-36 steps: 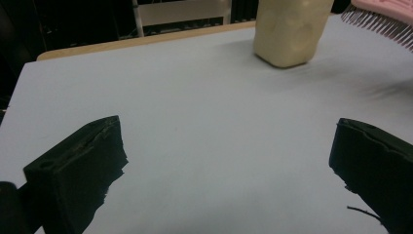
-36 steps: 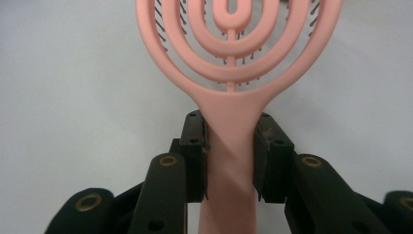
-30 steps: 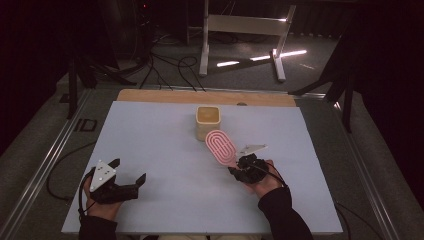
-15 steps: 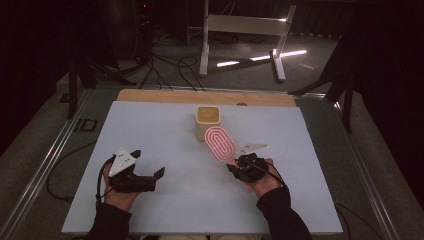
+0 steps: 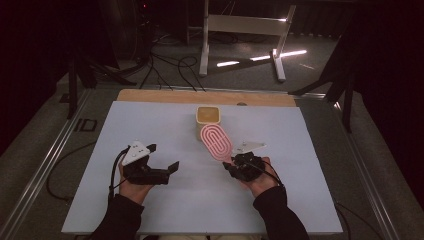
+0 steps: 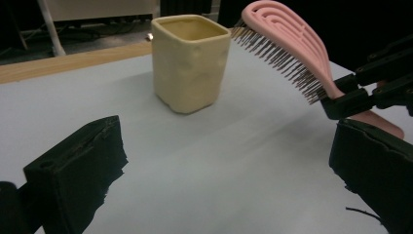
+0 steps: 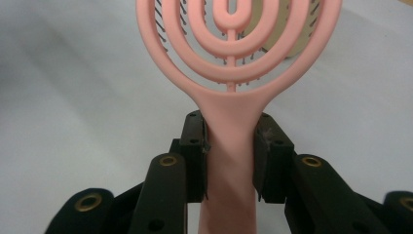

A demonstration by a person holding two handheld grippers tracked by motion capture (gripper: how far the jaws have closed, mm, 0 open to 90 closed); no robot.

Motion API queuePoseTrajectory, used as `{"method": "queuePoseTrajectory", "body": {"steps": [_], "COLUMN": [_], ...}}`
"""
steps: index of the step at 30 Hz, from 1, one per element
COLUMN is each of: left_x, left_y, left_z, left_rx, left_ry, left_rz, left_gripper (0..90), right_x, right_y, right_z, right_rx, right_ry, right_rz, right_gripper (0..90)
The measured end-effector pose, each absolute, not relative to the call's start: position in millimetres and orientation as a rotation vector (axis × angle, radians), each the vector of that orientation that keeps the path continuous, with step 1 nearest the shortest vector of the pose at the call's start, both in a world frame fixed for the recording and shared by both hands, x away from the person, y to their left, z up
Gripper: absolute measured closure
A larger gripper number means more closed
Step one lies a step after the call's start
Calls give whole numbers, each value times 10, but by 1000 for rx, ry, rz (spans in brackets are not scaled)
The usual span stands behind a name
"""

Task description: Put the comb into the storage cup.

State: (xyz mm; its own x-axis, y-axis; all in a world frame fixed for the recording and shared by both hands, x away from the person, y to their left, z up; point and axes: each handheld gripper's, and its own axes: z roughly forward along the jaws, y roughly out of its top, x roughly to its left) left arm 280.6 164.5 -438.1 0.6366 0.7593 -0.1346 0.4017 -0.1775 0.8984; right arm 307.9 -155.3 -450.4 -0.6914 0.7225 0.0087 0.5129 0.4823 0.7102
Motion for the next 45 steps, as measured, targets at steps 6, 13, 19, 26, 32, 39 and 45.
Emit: {"method": "queuePoseTrajectory", "body": {"steps": [6,13,19,26,32,39,45], "left_x": [2865,2935,2989,3030,3054,3085,3107], "left_y": [1543,1434,1382,1344,1307,1253,1202], "left_z": [-4366,-4368,-4377,-4382,-4382,-4366,-4357], "left_rx": [1818,1842,1845,1838,1837,1839,1833], "left_ry": [925,930,931,931,924,913,902], "left_rz": [389,367,345,318,290,281,254], "left_gripper": [0,0,0,0,0,0,5], "right_x": [3081,3085,3090,3096,3093,3091,3091], "right_y": [-1528,-1477,-1431,-1394,-1382,-1383,-1365], "right_z": [-4481,-4457,-4448,-4438,-4436,-4429,-4423], "right_rx": [1042,1032,1017,1009,1006,1005,999], "right_ry": [2437,2438,2447,2446,2453,2444,2440], "right_rz": [1033,1044,1045,1051,1049,1055,1064], "right_gripper": [701,701,701,701,701,701,701]}}
